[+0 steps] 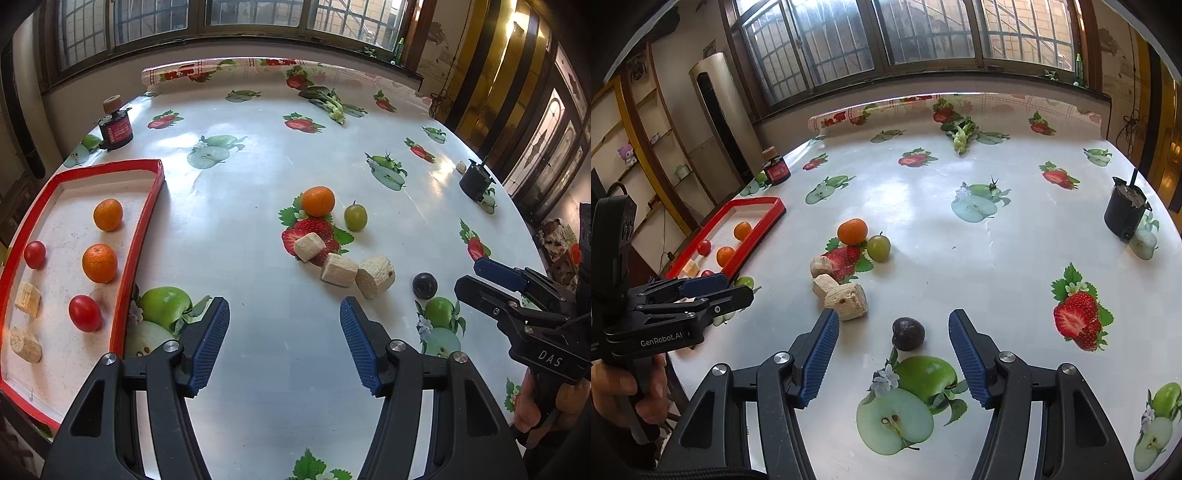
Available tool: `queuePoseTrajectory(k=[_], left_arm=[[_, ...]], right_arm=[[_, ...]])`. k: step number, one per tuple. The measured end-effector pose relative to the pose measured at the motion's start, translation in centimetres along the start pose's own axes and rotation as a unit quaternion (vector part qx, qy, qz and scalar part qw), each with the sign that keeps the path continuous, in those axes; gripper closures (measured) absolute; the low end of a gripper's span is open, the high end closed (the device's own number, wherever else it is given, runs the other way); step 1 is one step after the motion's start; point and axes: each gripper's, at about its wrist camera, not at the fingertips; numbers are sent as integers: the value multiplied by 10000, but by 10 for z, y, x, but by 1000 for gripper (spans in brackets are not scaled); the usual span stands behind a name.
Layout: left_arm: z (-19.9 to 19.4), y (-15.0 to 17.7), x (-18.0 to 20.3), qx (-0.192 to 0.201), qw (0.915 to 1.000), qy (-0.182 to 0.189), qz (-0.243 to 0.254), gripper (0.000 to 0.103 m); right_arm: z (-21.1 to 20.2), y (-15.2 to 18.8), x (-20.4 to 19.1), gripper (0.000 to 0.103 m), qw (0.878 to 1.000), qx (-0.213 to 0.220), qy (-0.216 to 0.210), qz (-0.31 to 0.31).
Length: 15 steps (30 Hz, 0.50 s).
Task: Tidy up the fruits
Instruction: 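Move both tools back over the table toward the beige blocks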
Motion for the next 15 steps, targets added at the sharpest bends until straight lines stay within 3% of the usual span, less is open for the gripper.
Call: queuePoseTrajectory(k=[9, 15], left_arm=[[16, -2, -15, -159, 9998, -20, -102, 42], [33, -9, -18, -254, 9997, 4, 34, 42]], right_arm=[[39, 7, -24, 41, 9985, -405, -203, -291], [70, 2, -35, 59, 9964, -667, -350, -387]])
Point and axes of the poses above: each gripper's, at about its wrist camera, not at the fingertips, and z roughly the way its jaws point, x to its right, y to its underside, and after that the axes turned 11 degrees about z, right-handed
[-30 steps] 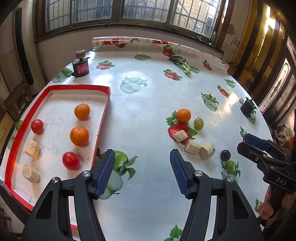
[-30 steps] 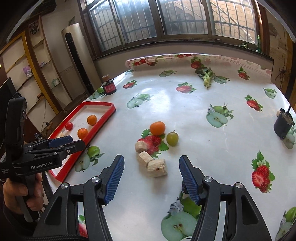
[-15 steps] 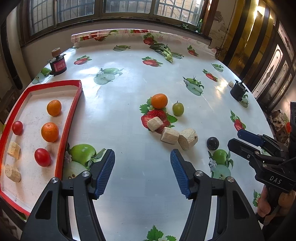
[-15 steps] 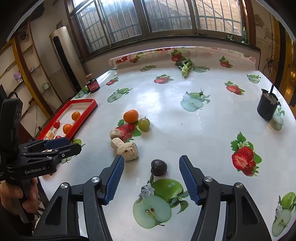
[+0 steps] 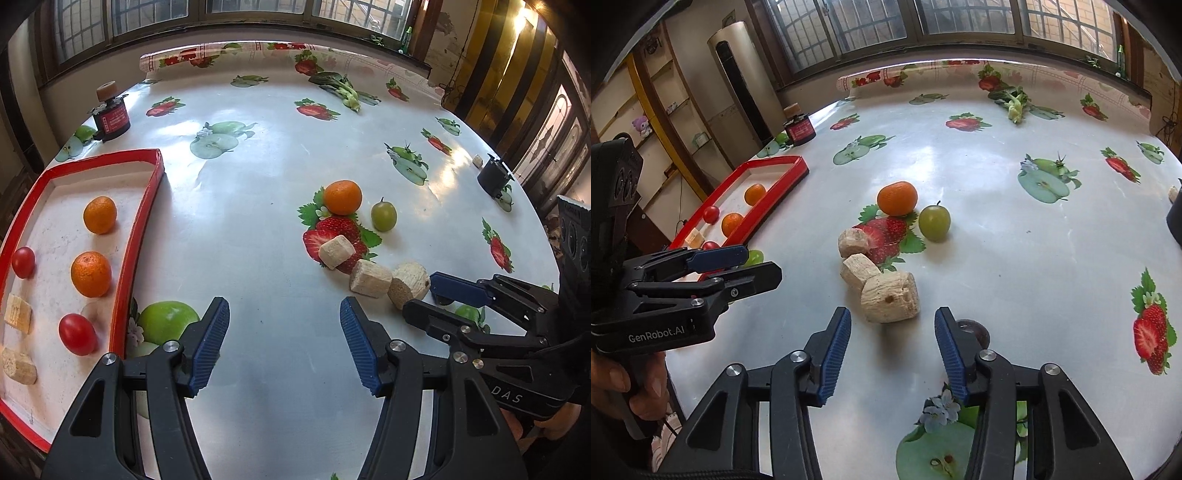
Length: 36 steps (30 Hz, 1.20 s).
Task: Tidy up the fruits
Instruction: 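Move both tools back over the table toward the beige blocks, then grasp a small beige block with left tool while right tool grasps a round beige block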
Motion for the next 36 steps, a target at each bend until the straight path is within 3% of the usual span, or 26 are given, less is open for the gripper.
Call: queuePoseTrajectory(k=[5, 8, 16, 18, 21, 23, 28, 36], left_arm=[[21, -9, 4, -139, 9998, 89, 149, 42], [30, -15, 6, -172, 9995, 145, 213, 42], [49, -31, 14, -178, 9984, 325, 436, 42], [51, -34, 18, -112, 9978, 290, 582, 46], [53, -39, 25, -59, 9961, 368, 795, 63], [54, -41, 29, -58, 9946, 508, 899, 80], [50, -36, 31, -44, 9941, 446, 991, 80], [25, -24, 13, 116, 9966, 523, 631, 80]], right_arm=[[9, -9, -1, 59, 10000, 22, -19, -29], [9, -12, 3, 71, 10000, 10, -46, -19], [-9, -10, 19, 71, 9997, 135, 189, -122], [-14, -10, 21, 71, 9995, 158, 248, -141], [-17, -11, 22, 71, 9990, 176, 350, -192], [-13, -12, 21, 69, 9990, 82, 380, -227], [-6, -12, 14, 69, 9981, 93, 466, -392], [-8, -12, 16, 72, 9985, 134, 405, -343]])
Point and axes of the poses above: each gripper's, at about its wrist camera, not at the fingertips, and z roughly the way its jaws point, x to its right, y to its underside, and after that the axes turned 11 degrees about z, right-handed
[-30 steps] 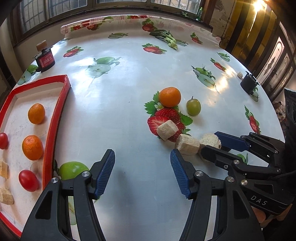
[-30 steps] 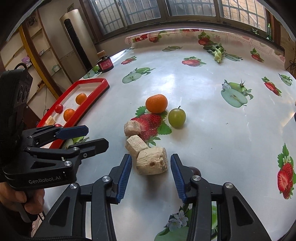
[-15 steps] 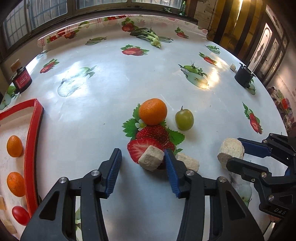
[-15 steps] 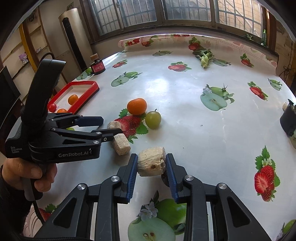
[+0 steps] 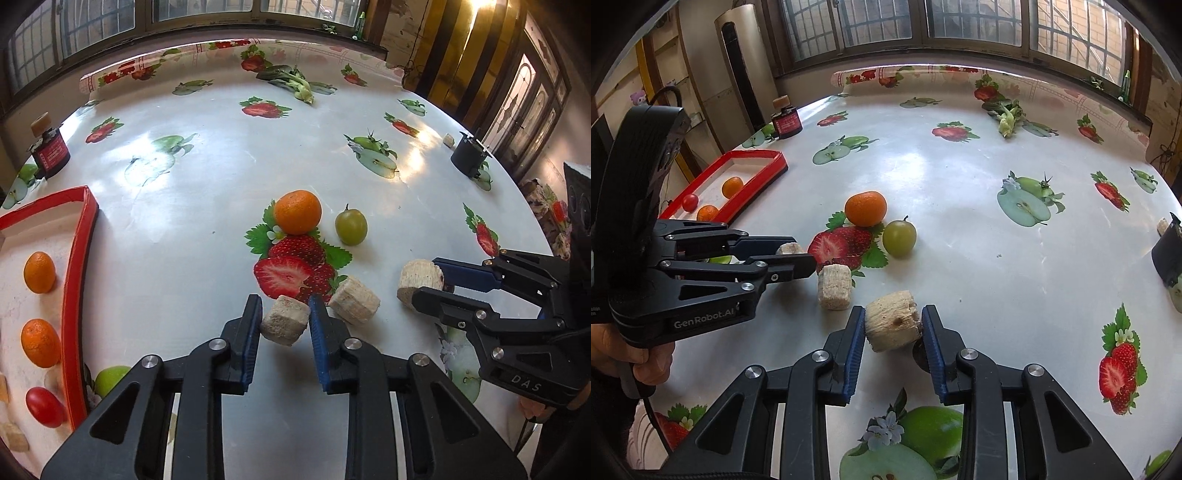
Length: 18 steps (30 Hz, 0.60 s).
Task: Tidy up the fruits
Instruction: 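Grasp a small beige block with left tool while right tool grasps a round beige block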
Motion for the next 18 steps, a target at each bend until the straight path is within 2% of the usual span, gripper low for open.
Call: queuePoseTrajectory(k=[8, 18], left_arm=[[-34, 15, -10, 272, 9993, -37, -256, 80], [-66, 46, -34, 398, 9966, -292, -653, 80]], right_arm=[[-17, 6, -4, 72, 9995, 83, -237, 187], [-32, 5, -36, 72, 9970, 243, -715, 178]])
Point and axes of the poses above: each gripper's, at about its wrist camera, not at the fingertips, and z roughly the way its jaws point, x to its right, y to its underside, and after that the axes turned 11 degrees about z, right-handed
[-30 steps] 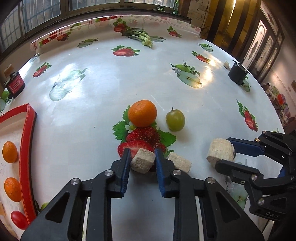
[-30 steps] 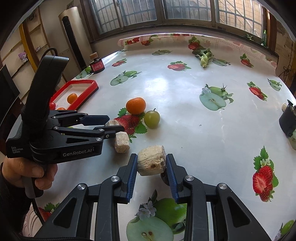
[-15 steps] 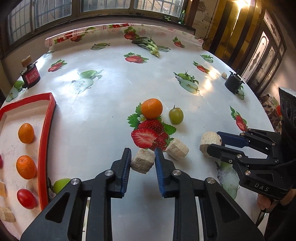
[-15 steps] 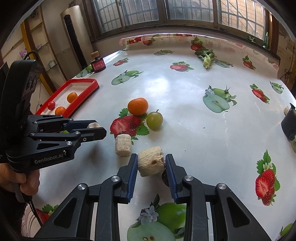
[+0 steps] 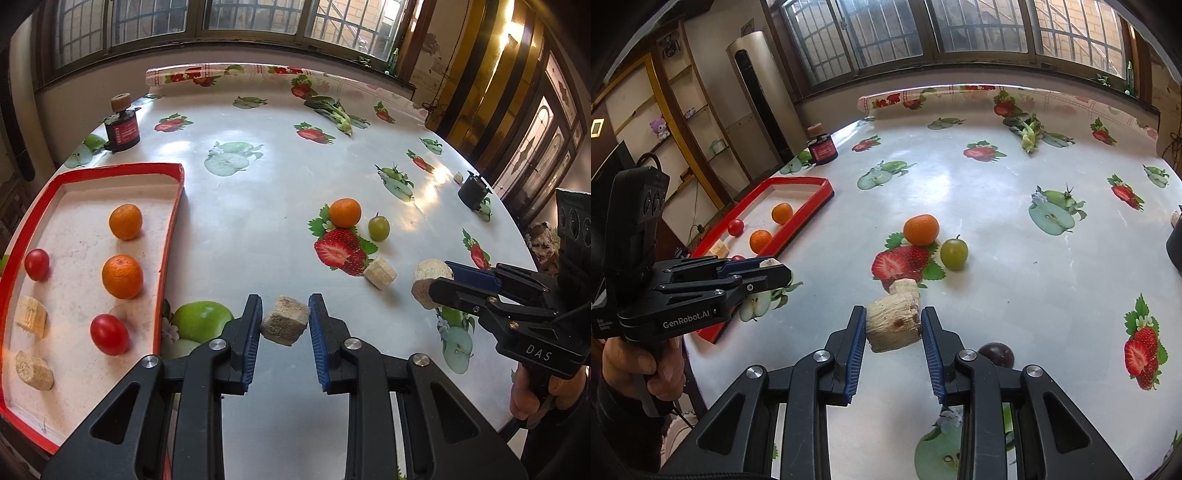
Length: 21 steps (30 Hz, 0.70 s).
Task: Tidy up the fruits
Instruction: 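Grasp a small beige block with left tool while right tool grasps a round beige block, then carry both beige blocks in left and right tools over the red tray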
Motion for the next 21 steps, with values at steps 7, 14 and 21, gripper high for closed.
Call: queuePoseTrajectory(k=[7, 14, 21], left_arm=[[-18, 13, -20, 73, 9996, -200, -177, 80], [-29, 23, -34, 115, 9990, -298, -322, 80], [-37, 30, -46, 136, 9983, -368, -437, 80]], right_arm=[[6, -1, -28, 72, 9996, -29, -228, -140], [13, 0, -50, 72, 9989, -97, -343, -301], [19, -1, -64, 72, 9983, -165, -417, -382]])
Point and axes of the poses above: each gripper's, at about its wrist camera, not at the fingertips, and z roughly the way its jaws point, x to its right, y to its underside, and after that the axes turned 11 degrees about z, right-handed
